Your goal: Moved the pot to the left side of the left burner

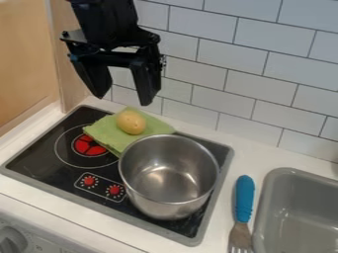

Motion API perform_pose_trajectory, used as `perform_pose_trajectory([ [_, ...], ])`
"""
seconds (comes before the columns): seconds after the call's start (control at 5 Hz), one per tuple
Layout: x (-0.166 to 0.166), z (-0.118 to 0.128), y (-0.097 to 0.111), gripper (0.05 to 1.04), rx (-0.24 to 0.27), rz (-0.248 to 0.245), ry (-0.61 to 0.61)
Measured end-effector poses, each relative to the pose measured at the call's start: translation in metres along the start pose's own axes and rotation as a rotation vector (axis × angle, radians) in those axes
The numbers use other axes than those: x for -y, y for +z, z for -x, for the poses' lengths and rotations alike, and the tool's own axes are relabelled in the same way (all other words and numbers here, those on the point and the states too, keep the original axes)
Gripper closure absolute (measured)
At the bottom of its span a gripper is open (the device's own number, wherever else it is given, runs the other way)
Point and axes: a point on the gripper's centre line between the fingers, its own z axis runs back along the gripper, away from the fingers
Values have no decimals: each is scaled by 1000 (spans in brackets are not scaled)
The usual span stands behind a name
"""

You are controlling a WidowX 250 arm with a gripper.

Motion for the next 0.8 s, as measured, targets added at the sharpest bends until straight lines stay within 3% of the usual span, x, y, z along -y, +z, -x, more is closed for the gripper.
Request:
perform_pose_trajectory([
  [0.2,0,15,-12,85,-55,17,13],
  [0.8,-18,24,-36,85,3,160,137],
])
